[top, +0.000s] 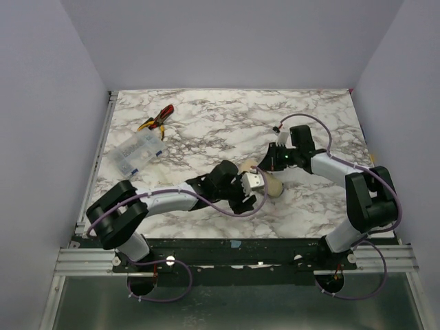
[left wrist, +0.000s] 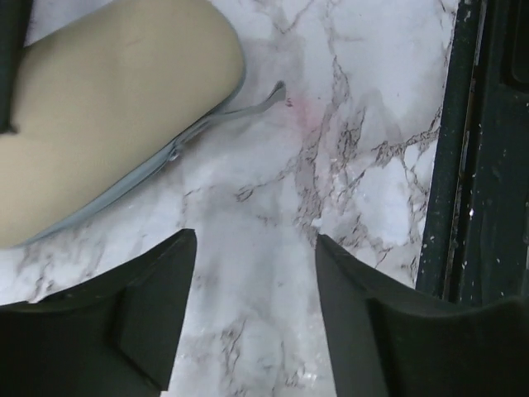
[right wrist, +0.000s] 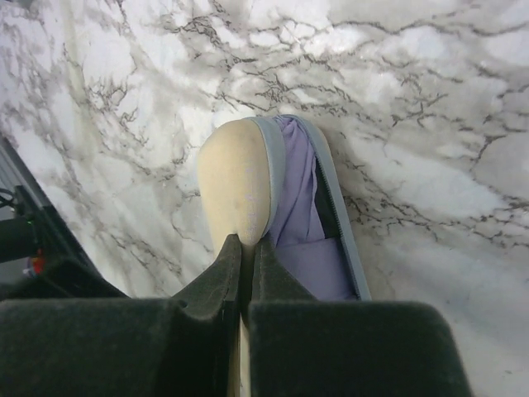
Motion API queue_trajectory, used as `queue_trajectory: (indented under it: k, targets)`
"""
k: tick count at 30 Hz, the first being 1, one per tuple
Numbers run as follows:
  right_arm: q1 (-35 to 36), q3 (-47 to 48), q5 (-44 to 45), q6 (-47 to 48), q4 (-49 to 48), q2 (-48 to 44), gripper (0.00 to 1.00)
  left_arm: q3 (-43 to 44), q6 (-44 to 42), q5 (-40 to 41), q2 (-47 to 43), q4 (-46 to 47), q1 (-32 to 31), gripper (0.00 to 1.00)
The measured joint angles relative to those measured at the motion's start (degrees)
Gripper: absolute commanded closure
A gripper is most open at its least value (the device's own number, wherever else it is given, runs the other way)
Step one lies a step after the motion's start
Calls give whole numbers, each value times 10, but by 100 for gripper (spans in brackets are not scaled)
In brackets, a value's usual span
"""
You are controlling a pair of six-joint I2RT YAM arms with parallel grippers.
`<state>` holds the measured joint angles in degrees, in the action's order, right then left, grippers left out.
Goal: Open the umbrella
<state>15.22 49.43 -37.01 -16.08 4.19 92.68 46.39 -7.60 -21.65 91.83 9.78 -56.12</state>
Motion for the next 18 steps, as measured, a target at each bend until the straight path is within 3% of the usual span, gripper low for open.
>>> queue_trajectory:
  k: [3, 6, 10, 18]
  targets:
    - [-1, 11, 1, 42, 14, -6, 81, -21, 17, -26, -62, -16, 45, 16]
    - [-1, 26, -8, 83, 38, -9, 76, -31, 34, -45, -111, -28, 92, 14]
    - [-2, 45, -34, 129, 73, -11, 61, -39, 45, -58, -167, -45, 140, 13]
    - [-2, 76, -112, 209, 155, -14, 48, -43, 47, -64, -197, -76, 207, 13]
